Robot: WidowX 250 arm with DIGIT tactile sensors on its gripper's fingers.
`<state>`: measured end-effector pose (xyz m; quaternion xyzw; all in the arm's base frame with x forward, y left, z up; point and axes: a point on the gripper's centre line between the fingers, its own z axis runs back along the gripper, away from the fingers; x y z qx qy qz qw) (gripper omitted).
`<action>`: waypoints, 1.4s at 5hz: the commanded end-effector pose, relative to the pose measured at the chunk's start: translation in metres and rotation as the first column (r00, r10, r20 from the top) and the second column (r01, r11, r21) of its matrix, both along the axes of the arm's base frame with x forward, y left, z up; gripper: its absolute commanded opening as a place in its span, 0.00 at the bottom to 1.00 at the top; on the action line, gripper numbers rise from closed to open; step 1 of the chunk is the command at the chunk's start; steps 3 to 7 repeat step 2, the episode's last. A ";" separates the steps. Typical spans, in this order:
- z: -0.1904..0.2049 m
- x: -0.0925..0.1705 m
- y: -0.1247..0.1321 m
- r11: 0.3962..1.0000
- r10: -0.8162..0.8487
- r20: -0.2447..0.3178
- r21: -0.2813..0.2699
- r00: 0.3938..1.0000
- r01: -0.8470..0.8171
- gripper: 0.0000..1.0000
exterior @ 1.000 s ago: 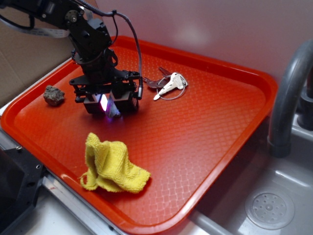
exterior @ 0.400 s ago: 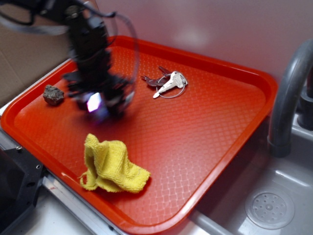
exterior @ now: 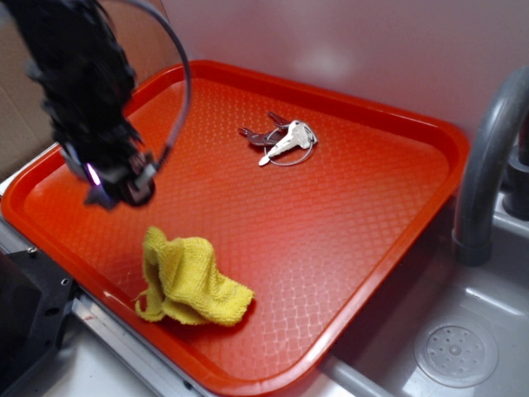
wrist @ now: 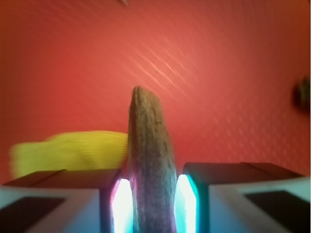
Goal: Grab the wood chip.
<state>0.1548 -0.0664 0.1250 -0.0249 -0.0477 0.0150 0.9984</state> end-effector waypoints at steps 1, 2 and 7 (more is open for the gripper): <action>0.069 0.016 0.022 1.000 0.022 0.107 -0.018 0.994 -0.020 0.00; 0.053 0.024 0.024 0.998 0.059 0.070 0.032 0.996 -0.061 0.00; 0.053 0.024 0.024 0.998 0.059 0.070 0.032 0.996 -0.061 0.00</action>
